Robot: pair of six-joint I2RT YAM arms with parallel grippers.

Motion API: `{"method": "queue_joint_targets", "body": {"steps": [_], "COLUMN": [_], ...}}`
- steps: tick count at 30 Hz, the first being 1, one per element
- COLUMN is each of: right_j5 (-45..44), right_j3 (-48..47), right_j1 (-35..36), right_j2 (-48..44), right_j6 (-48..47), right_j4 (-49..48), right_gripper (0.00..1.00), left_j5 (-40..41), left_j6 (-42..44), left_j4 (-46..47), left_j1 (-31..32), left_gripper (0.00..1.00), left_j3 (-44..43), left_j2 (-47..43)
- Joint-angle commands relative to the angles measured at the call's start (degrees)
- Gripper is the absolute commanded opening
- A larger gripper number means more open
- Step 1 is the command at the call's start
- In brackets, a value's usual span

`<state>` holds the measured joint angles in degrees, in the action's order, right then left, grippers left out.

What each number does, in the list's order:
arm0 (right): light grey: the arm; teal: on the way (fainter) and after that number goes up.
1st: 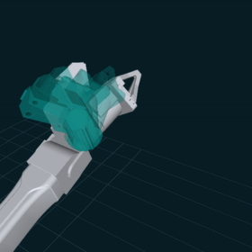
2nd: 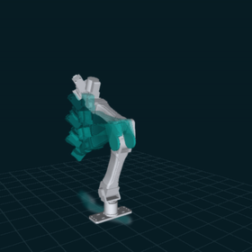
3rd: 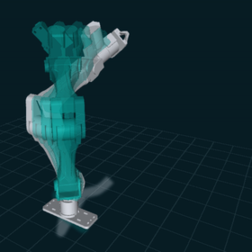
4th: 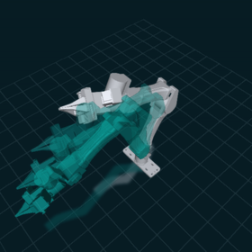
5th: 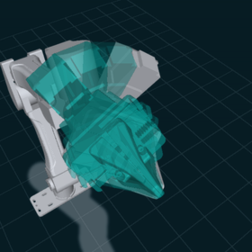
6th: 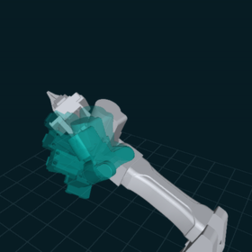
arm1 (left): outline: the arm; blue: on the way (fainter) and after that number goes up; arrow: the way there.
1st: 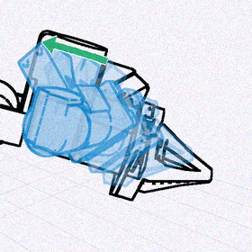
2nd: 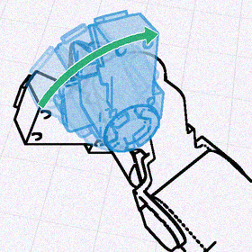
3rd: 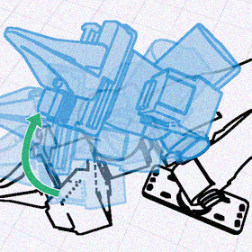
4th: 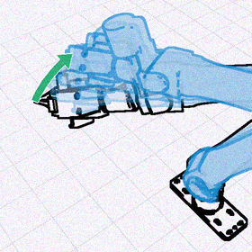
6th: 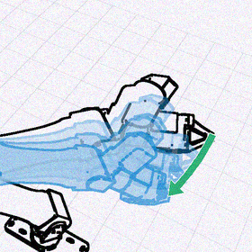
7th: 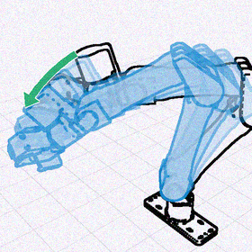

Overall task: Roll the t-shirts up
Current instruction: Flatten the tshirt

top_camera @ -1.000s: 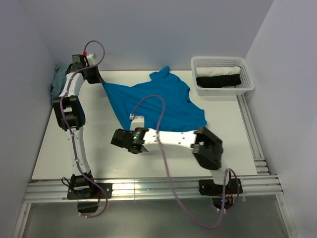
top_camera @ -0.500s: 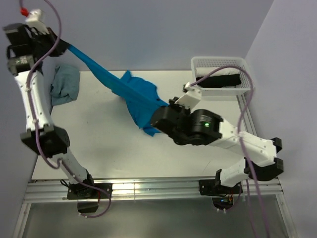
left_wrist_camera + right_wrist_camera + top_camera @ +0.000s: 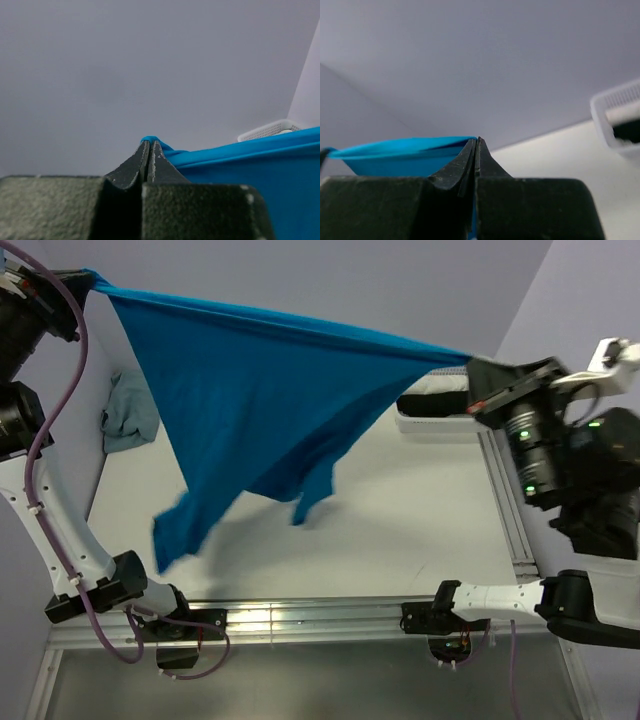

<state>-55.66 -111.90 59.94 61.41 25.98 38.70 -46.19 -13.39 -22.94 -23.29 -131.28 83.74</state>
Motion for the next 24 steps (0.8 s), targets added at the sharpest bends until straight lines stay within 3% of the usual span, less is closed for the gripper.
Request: {"method": "queue_joint_targets", "body": {"steps": [1,3,6,9,12,15,17,20,23,24], "right_j5": [-1.2,-1.3,-0.2,0.6,1.2,7.4,12.1,21.2,27.3,29.0], "right_j3": [-6.3,-10.8,-8.7,-7.0,4.6,5.8,5.1,4.2,-3.2,-11.2], "right_j1": [-1.3,-1.2,-1.3,-1.2,-2.1,-5.2,-11.1,-20.6,-29.5,-31.3], "right_j2": [2.8,5.8,7.7,7.8,4.0,5.3,8.9,16.6,28.7,32.2], "right_j6": [-20.3,-19.4,-21.5,-16.9,-15.9,-13.6,-12.7,-14.1,-15.3,-15.4], "right_j4": [-13.5,-9.0,-11.4,-8.3,-12.7,-11.5,-11.2,-15.4,-17.7,-17.1], "right_gripper": [0.0,0.0,0.0,0.0,0.0,0.0,0.0,0.0,0.0,0.0], "left_j5": [8.0,9.0,7.9,-2.8,-8.5,-10.0,-7.9,-0.4,11.1,14.1], "left_j6": [0.5,1.7,2.2,7.0,12.2,10.8,9.0,6.4,7.2,8.6], "left_j4": [2.6,-2.1,-8.6,-13.7,-16.8,-14.0,-14.2,-13.0,-4.9,-2.3], "left_j1": [-1.6,-1.6,-1.6,-1.6,-1.6,-1.1,-0.3,3.0,9.7,11.2], "left_gripper": [0.0,0.01,0.0,0.0,0.0,0.0,0.0,0.0,0.0,0.0], "left_j3": [0.0,-5.5,-12.0,-11.5,-6.5,-1.0,-4.0,-15.5,-18.1,-17.3], "left_j2": [1.9,5.4,11.1,12.3,11.4,13.2,20.7,33.1,38.5,39.0]}}
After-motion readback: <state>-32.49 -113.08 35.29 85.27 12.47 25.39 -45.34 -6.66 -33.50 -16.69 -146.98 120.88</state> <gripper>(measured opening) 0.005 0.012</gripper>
